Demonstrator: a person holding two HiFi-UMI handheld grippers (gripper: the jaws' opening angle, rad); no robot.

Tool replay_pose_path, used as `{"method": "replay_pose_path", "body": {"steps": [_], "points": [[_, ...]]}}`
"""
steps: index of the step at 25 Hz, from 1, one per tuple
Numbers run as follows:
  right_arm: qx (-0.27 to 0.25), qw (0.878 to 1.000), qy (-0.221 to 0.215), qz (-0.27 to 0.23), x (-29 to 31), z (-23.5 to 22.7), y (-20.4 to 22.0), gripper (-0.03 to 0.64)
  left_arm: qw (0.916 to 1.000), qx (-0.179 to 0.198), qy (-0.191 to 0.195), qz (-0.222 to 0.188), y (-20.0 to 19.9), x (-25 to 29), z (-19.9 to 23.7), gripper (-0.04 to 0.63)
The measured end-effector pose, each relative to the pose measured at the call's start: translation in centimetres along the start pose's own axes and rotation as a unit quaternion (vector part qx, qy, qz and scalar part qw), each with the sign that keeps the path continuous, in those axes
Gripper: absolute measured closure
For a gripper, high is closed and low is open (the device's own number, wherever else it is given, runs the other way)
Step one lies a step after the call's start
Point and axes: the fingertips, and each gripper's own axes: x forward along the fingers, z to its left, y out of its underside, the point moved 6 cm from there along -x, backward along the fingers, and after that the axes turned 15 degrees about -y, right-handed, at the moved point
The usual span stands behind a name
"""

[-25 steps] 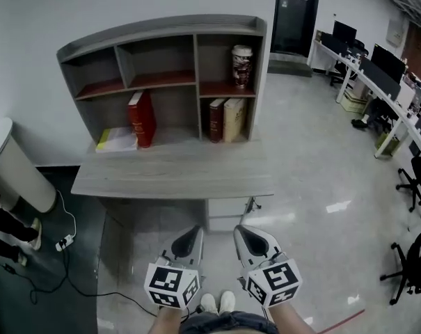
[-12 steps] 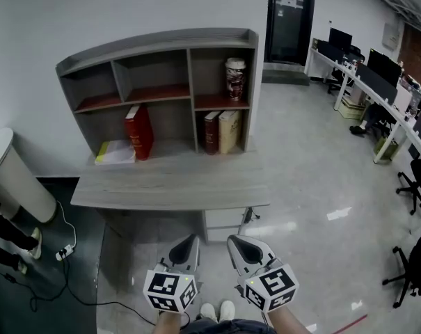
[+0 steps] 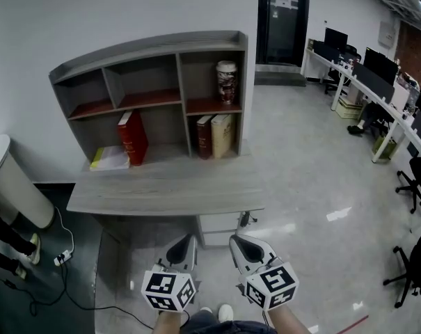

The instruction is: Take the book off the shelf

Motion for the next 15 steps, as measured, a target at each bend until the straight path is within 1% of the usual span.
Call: {"method": "replay_pose_path", "body": {"steps": [6, 15], "points": [[-0.008, 1.000, 0.002, -0.007, -0.2, -1.2, -0.5, 0.609, 0.9999, 0.008, -0.006, -0.006, -0.6, 1.0, -0.6, 0.584], [-0.005, 1.000, 0.013, -0.009, -1.1, -2.9, -0.6, 0.609, 0.9998, 0.021, -0.004, -0.001, -0.8, 2.2, -2.0, 0.584]]}}
